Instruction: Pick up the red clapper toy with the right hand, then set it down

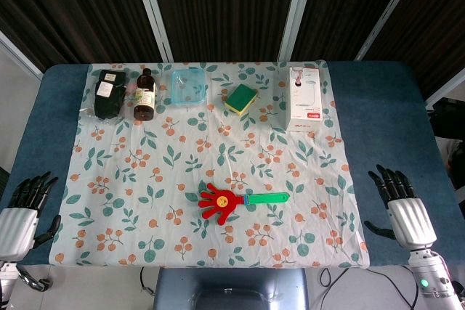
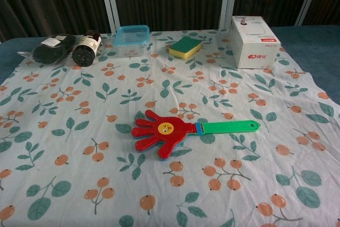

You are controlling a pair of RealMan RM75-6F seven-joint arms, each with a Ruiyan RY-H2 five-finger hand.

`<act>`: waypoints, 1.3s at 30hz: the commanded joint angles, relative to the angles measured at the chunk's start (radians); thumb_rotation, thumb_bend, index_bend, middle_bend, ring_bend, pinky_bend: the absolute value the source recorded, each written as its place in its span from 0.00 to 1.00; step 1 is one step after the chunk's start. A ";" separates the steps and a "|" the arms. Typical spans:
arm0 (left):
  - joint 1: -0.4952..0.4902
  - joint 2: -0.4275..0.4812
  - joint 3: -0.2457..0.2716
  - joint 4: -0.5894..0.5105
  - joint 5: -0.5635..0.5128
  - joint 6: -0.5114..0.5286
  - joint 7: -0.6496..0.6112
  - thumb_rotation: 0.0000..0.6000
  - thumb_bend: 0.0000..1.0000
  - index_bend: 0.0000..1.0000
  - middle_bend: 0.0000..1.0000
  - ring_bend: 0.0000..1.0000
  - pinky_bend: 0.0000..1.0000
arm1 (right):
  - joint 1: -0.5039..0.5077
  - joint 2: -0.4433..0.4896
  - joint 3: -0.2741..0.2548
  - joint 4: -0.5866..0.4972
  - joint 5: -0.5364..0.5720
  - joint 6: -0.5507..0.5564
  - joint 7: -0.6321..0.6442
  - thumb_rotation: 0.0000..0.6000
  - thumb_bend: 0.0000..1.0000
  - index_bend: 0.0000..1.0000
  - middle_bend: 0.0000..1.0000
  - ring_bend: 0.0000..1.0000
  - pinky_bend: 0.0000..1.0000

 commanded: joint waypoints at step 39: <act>0.024 0.053 0.016 0.003 0.040 0.064 -0.145 1.00 0.43 0.00 0.00 0.00 0.08 | 0.519 -0.418 0.166 -0.007 0.538 -0.608 -0.316 1.00 0.34 0.48 0.00 0.00 0.00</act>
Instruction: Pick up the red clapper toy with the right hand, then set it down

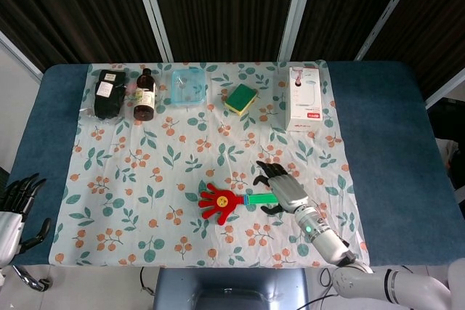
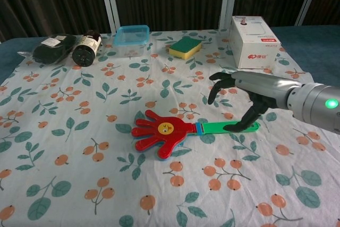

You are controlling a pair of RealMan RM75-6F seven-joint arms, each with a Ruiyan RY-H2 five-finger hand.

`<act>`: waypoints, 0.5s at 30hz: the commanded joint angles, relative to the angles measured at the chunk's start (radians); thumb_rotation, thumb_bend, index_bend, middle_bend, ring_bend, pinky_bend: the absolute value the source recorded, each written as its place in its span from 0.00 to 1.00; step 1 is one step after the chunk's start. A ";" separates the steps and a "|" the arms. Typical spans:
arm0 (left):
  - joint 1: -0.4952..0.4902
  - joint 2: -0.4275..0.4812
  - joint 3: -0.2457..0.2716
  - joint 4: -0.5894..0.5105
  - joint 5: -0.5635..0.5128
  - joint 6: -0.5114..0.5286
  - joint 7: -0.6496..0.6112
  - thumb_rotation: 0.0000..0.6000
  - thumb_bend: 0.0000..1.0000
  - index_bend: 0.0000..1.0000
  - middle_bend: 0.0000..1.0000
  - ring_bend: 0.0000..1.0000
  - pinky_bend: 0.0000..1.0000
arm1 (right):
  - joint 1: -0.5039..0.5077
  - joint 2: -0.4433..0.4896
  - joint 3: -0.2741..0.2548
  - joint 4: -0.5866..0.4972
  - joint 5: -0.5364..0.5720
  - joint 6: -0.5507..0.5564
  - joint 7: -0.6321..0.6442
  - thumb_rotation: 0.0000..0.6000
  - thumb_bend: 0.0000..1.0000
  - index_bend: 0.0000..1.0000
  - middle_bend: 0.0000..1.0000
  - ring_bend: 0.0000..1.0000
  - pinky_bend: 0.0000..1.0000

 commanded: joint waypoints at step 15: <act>0.008 0.006 0.008 0.001 0.016 0.015 -0.013 1.00 0.43 0.00 0.00 0.00 0.08 | 0.060 -0.110 -0.036 0.081 0.092 0.030 -0.054 1.00 0.41 0.51 0.00 0.00 0.00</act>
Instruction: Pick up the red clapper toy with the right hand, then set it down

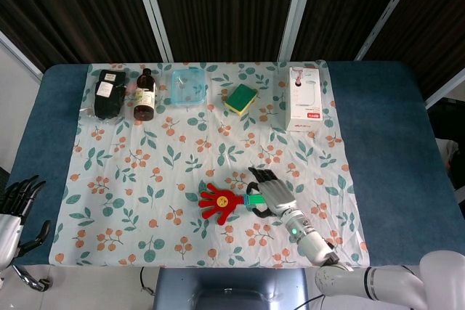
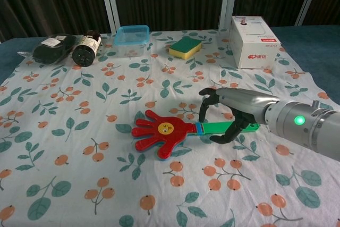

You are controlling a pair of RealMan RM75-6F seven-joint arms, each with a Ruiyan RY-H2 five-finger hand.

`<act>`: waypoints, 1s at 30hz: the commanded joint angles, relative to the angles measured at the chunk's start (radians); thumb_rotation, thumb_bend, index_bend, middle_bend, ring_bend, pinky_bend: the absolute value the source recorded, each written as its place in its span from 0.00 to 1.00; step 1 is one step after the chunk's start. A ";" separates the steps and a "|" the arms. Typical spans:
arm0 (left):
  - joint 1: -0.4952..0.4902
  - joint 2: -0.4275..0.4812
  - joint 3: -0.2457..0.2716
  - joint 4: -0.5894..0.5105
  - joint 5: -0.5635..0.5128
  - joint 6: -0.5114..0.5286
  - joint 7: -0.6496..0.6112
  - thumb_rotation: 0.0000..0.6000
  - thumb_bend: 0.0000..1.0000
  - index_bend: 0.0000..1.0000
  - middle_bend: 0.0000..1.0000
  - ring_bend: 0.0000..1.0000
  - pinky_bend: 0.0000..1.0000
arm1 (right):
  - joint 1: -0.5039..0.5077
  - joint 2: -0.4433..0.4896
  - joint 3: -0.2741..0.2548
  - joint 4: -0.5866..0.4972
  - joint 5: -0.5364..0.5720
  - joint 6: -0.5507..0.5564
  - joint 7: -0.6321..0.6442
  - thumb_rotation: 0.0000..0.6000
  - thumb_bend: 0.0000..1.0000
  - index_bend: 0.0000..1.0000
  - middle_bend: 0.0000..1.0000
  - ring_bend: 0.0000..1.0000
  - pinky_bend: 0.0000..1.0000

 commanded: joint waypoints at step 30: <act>0.002 0.014 0.009 -0.009 0.009 -0.005 -0.017 1.00 0.43 0.00 0.00 0.00 0.08 | -0.001 -0.036 -0.032 0.033 -0.023 0.048 0.027 1.00 0.43 0.63 0.04 0.00 0.00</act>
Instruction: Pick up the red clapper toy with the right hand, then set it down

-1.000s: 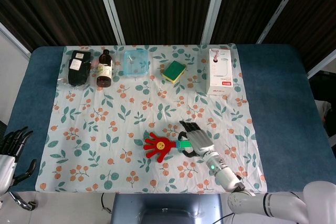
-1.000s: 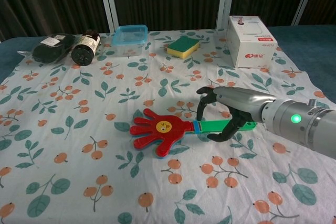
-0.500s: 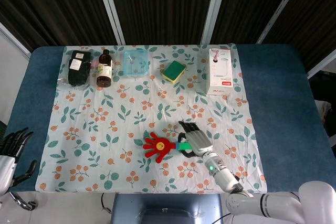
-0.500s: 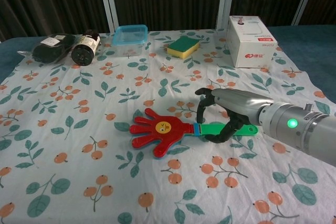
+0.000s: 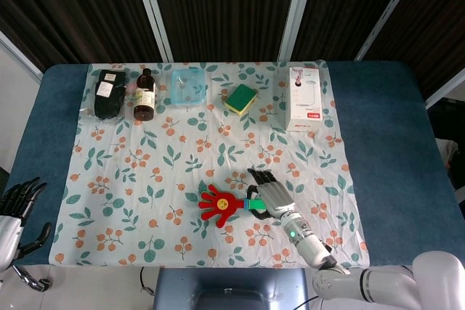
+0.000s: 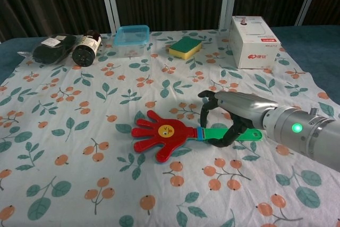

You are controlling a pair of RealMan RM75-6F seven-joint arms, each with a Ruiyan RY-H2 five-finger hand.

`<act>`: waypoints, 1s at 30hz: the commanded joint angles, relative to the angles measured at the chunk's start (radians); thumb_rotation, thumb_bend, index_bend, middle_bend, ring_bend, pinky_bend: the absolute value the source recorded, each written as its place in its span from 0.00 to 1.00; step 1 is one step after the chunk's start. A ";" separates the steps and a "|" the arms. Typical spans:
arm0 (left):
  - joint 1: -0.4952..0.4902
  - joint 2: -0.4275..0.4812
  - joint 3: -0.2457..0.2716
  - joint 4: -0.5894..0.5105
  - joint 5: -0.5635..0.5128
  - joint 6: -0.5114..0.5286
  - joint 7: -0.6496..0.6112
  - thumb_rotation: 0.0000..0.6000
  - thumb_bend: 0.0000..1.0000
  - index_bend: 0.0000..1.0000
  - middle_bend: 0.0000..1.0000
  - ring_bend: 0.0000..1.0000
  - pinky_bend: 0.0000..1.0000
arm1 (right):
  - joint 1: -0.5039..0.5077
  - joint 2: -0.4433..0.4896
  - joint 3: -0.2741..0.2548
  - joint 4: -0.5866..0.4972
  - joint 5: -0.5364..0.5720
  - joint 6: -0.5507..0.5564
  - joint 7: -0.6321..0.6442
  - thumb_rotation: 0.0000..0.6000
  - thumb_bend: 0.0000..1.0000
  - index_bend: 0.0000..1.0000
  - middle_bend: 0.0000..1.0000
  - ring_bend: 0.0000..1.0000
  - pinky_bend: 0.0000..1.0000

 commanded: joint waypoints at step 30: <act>0.007 -0.001 -0.005 0.003 -0.004 0.013 -0.001 1.00 0.43 0.00 0.00 0.00 0.08 | -0.142 -0.020 0.071 -0.051 -0.274 0.149 0.778 1.00 0.55 0.90 0.61 0.57 0.57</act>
